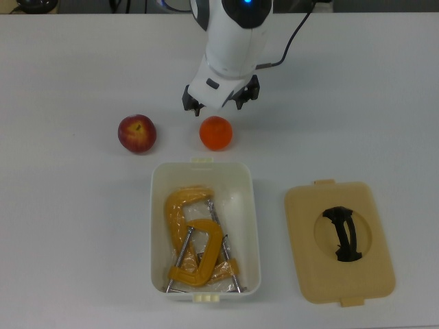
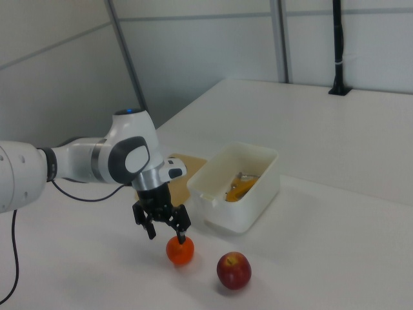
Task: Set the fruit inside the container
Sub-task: 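Lower the open gripper onto the orange and close it, then lift the orange and carry it over the white container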
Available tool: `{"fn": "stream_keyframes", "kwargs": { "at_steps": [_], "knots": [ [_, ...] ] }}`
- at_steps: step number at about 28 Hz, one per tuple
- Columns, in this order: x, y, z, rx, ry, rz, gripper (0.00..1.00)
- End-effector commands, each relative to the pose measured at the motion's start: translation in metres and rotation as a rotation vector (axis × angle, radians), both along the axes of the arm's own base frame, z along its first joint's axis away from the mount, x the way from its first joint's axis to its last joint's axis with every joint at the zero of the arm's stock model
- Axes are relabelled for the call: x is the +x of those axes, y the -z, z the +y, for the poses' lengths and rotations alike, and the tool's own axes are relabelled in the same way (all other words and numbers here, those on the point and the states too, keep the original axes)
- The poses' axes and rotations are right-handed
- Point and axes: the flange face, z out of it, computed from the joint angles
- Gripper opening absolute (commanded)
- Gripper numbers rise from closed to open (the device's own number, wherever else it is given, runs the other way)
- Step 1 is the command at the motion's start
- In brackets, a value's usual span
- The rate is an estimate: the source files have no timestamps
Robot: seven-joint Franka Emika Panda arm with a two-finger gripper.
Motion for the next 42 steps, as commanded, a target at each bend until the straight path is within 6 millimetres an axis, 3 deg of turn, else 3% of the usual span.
{"fn": "stream_keyframes", "kwargs": {
  "at_steps": [1, 5, 8, 12, 13, 15, 17, 23, 24, 27, 32, 36, 41, 42],
  "knots": [
    [0.005, 0.023, 0.001, -0.011, -0.032, -0.008, 1.0],
    [0.013, 0.046, 0.003, -0.004, -0.026, -0.021, 1.0],
    [0.017, 0.049, 0.005, 0.0, 0.009, -0.052, 0.99],
    [0.018, 0.046, 0.005, 0.001, 0.014, -0.059, 0.69],
    [0.017, 0.041, 0.005, 0.001, 0.014, -0.063, 0.56],
    [0.016, 0.036, 0.004, 0.001, 0.015, -0.065, 0.43],
    [0.015, 0.023, 0.003, 0.001, 0.018, -0.075, 0.37],
    [0.016, -0.05, -0.011, -0.003, 0.057, -0.093, 0.37],
    [0.022, -0.072, -0.012, -0.001, 0.064, -0.113, 0.37],
    [0.034, -0.1, -0.015, 0.008, 0.088, -0.177, 0.37],
    [0.049, -0.128, -0.02, 0.005, 0.127, -0.282, 0.38],
    [0.062, -0.137, -0.022, 0.018, 0.167, -0.411, 0.38],
    [0.089, -0.117, -0.03, -0.002, 0.237, -0.569, 0.4],
    [0.096, -0.102, -0.029, -0.02, 0.236, -0.586, 0.42]
  ]
}}
